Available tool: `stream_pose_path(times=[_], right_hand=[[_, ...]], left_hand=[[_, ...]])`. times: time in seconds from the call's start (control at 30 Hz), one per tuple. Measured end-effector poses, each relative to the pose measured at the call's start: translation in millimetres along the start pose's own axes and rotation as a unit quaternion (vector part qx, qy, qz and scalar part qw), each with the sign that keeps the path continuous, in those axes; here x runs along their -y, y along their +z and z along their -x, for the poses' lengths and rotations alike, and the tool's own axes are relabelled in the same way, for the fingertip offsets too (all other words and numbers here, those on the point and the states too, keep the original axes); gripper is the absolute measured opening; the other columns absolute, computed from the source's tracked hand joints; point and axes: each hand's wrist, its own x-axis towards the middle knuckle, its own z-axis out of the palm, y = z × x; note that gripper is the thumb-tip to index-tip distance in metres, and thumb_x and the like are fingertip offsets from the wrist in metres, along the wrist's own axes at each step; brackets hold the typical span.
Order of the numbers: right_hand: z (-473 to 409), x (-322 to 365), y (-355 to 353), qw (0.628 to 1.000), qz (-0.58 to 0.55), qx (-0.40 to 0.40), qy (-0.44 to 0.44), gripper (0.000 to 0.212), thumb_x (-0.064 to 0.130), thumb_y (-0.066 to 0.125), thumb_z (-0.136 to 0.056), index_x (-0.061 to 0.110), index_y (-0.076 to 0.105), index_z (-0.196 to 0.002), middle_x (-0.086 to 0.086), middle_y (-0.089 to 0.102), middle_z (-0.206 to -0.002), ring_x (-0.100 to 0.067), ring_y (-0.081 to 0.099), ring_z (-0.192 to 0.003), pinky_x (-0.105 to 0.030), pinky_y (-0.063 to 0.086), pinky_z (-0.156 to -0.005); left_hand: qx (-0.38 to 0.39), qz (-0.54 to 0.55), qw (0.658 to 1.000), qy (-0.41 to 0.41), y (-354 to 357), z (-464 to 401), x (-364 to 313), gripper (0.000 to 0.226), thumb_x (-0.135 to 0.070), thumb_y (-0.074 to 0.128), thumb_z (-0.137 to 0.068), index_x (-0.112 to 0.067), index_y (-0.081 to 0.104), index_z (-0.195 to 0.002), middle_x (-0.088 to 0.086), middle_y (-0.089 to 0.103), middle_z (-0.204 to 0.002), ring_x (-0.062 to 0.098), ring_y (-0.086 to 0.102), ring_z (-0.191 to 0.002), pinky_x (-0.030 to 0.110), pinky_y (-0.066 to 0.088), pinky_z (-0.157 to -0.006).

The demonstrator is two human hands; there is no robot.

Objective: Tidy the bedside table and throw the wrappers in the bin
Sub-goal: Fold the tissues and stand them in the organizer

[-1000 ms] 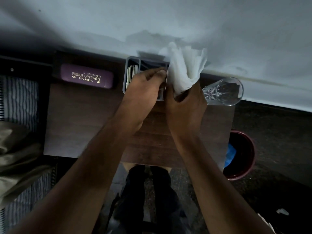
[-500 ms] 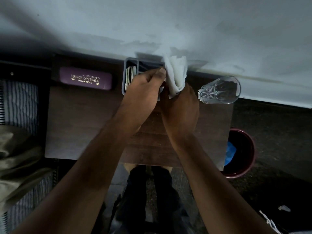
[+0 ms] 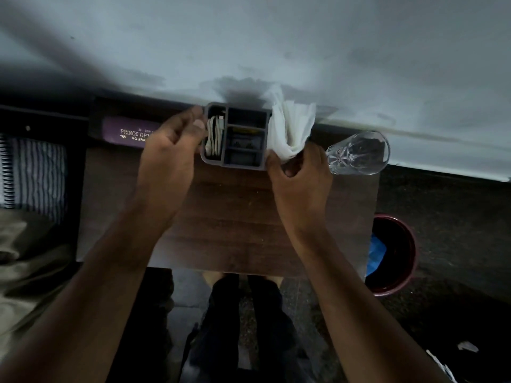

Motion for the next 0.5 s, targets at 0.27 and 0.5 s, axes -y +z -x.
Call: stream_pose_path(times=[0.27, 0.5], right_hand=[[3.0, 8.6, 4.4, 0.999, 0.006, 0.044, 0.001, 0.040, 0.021, 0.080, -0.078, 0.003, 0.064, -0.109, -0.010, 0.057, -0.106, -0.023, 0.060, -0.095, -0.035, 0.054, -0.083], [-1.3, -14.2, -1.6, 0.959, -0.136, 0.151, 0.198, 0.069, -0.009, 0.049, -0.078, 0.017, 0.055, -0.141, 0.007, 0.068, -0.123, -0.001, 0.065, -0.093, -0.027, 0.058, -0.079]], left_hand=[[-0.015, -0.038, 0.999, -0.020, -4.3, -5.7, 23.8, 0.045, -0.018, 0.055, -0.102, -0.012, 0.049, -0.146, -0.002, 0.054, -0.146, 0.003, 0.053, -0.129, -0.005, 0.038, -0.087], [0.035, 0.003, 0.993, -0.111, -8.4, -13.4, 41.1, 0.049, -0.041, 0.051, -0.101, -0.022, 0.050, -0.146, -0.007, 0.052, -0.150, 0.009, 0.045, -0.139, 0.036, 0.027, -0.122]])
